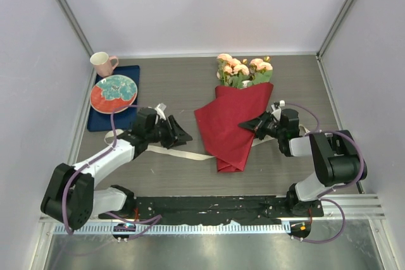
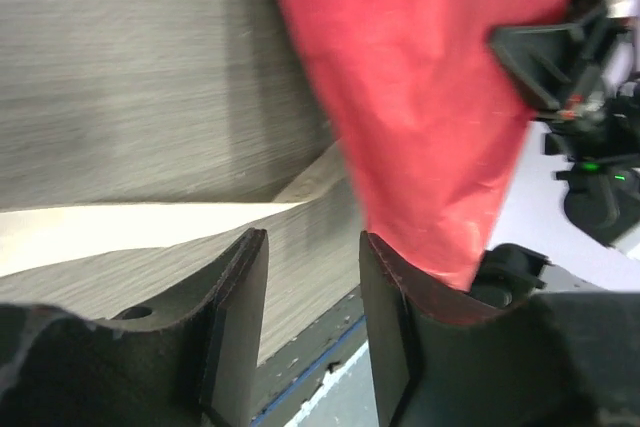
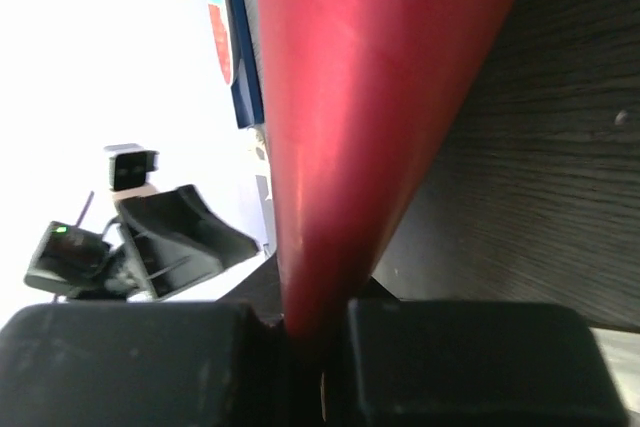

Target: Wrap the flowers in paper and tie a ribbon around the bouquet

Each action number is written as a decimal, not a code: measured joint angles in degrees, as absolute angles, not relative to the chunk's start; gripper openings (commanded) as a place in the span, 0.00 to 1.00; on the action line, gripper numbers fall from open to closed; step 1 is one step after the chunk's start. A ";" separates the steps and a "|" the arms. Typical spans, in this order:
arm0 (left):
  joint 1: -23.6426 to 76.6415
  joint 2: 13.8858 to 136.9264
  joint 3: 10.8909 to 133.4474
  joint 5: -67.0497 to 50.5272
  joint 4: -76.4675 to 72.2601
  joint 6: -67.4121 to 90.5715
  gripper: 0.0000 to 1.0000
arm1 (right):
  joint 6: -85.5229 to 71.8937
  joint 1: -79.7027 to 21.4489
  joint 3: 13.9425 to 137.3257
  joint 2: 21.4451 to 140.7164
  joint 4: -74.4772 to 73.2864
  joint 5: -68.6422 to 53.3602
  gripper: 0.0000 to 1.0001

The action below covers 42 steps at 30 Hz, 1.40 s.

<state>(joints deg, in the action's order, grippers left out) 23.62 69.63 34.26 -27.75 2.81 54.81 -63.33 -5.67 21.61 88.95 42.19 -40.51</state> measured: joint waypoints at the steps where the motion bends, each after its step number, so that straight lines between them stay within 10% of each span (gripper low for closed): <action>1: 23.62 69.82 32.82 -27.03 2.63 55.77 0.34 | -63.77 -5.67 21.76 88.64 41.71 -40.88 0.00; 26: 22.35 93.06 34.92 -16.56 -10.94 68.93 0.14 | -66.26 -10.94 15.07 85.62 44.84 -45.43 0.00; 35: 20.51 90.56 35.79 -13.52 -8.43 64.88 0.43 | -62.65 -10.94 16.88 98.63 52.34 -44.53 0.08; 42: 20.43 86.15 35.81 -12.99 -1.41 60.07 0.57 | -57.98 -11.09 19.66 95.29 43.83 -40.36 0.52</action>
<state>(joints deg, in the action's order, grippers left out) 20.43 86.15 35.81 -12.99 -1.41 60.07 -57.98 -11.09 19.66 95.29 43.83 -40.36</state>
